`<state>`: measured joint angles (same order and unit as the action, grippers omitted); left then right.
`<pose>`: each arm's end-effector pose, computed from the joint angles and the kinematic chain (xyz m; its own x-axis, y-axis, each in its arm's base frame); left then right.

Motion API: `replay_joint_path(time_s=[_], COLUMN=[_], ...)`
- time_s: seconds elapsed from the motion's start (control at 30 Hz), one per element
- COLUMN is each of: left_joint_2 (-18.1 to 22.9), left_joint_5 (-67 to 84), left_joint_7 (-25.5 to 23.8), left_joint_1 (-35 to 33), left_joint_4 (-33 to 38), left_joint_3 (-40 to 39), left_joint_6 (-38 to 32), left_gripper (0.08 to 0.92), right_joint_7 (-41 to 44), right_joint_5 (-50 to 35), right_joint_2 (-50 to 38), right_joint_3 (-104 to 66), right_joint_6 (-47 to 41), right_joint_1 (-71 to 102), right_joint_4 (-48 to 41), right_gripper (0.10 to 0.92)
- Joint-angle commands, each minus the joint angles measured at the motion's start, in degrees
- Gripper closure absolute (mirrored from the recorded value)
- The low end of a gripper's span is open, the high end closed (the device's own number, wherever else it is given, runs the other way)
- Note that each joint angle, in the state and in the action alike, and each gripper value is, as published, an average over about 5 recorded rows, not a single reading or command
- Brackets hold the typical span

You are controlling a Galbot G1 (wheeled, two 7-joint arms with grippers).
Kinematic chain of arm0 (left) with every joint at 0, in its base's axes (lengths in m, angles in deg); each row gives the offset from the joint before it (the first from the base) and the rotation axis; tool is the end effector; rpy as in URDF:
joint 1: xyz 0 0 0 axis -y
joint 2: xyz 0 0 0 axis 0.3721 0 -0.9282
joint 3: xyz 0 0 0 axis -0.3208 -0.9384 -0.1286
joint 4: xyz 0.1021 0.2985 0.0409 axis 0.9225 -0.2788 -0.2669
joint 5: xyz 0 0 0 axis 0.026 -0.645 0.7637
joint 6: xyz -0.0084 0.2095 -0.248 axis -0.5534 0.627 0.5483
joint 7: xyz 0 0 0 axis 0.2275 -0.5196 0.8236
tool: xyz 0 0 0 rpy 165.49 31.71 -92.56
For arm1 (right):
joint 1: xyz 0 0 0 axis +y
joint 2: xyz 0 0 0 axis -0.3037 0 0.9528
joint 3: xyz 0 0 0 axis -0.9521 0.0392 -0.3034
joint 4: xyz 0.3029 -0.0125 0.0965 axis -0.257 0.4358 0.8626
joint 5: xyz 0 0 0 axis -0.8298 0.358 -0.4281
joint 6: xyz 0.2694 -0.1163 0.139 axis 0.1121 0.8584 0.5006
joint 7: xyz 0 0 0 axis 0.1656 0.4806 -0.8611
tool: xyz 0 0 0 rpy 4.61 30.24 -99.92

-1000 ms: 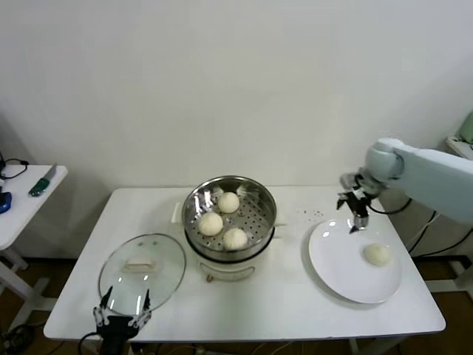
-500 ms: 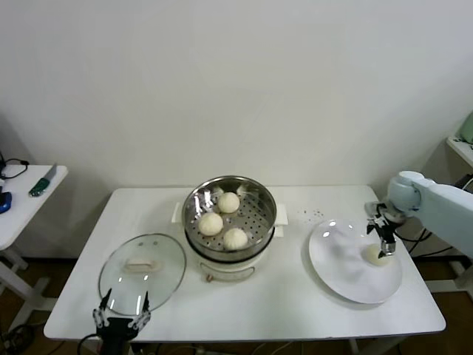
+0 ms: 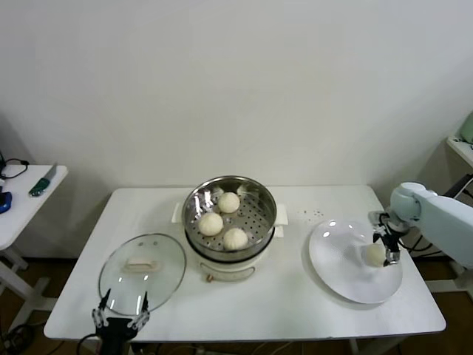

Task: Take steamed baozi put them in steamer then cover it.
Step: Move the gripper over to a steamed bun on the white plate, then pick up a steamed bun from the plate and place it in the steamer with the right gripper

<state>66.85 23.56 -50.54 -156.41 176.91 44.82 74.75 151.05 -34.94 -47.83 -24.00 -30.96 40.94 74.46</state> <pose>0.0855 0.0519 -0.3215 -0.9543 -0.1470 0.2603 -0.0591 0.9463 0.3178 0.4818 -0.2246 -0.2164 -0.0429 0.1109 0.9929 -0.9988 0.0167 -0.0450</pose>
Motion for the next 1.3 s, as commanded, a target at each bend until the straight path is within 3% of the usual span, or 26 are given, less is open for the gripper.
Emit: replay_joint_path(time_s=[0.03, 0.33, 0.5, 0.7, 0.97, 1.3], left_joint_2=[0.06, 0.12, 0.1, 0.23, 1.37, 0.57], left_joint_5=[-0.13, -0.1, -0.06, -0.25, -1.54, -1.0], left_joint_7=[0.04, 0.1, -0.16, -0.52, 1.03, 1.98], left_joint_1=[-0.14, -0.31, -0.44, -0.63, 0.24, 1.0], left_joint_4=[-0.15, 0.01, 0.36, 1.13, 1.76, 4.9], left_joint_3=[0.01, 0.08, -0.07, -0.72, -3.04, -5.42], left_joint_6=[-0.09, -0.11, -0.09, -0.01, 0.29, 1.58], left_gripper=[0.177, 0.177, 0.177, 0.177, 0.177, 0.177], right_joint_7=[-0.5, -0.2, -0.25, -0.3, -1.34, -5.22], right_joint_5=[1.05, -0.63, -5.77, -18.65, -38.72, -56.69], right_joint_2=[1.45, 1.04, 0.67, 4.22, 15.42, 27.96], right_joint_3=[-2.48, -1.74, 2.58, 13.54, 27.81, 34.58], right_joint_6=[0.74, 0.71, -0.24, -3.4, -6.71, -10.71], right_joint_1=[2.4, 1.36, -4.3, -18.23, -36.06, -44.95], right_joint_4=[-2.88, -2.48, -1.5, -0.71, -0.24, 4.29], right_gripper=[0.204, 0.333, 0.353, 0.353, 0.347, 0.346])
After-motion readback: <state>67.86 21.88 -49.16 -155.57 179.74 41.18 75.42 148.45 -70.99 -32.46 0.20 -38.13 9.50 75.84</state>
